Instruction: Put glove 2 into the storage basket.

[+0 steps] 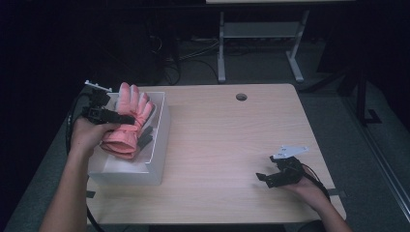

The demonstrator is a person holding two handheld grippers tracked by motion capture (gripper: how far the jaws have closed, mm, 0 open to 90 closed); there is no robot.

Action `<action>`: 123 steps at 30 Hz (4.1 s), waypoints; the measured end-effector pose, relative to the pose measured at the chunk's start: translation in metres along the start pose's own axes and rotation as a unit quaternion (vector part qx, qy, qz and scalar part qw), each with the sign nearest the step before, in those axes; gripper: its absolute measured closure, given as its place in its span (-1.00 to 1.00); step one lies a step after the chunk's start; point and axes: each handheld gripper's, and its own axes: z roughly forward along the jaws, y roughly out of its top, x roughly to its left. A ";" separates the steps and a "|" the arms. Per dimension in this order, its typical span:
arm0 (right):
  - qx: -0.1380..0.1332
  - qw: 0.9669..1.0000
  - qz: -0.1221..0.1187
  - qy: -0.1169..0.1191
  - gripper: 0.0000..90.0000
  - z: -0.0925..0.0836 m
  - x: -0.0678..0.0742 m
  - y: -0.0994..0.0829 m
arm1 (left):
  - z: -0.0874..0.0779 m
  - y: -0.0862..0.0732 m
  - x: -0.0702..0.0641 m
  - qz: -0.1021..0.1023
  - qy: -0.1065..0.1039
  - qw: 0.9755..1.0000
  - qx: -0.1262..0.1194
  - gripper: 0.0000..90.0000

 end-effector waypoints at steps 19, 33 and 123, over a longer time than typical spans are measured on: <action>-0.003 1.000 0.000 -0.001 -0.71 -0.003 -0.002 -0.002 | 0.088 -0.011 0.020 -0.035 0.003 0.997 0.065 0.34; -0.002 1.000 0.005 -0.005 -0.71 -0.006 0.000 -0.004 | 0.104 -0.019 0.022 -0.011 -0.003 0.998 0.069 -0.48; 0.007 1.000 -0.001 -0.013 -0.70 -0.008 -0.004 -0.014 | 0.185 -0.083 -0.196 0.298 -0.124 0.946 -0.023 -0.69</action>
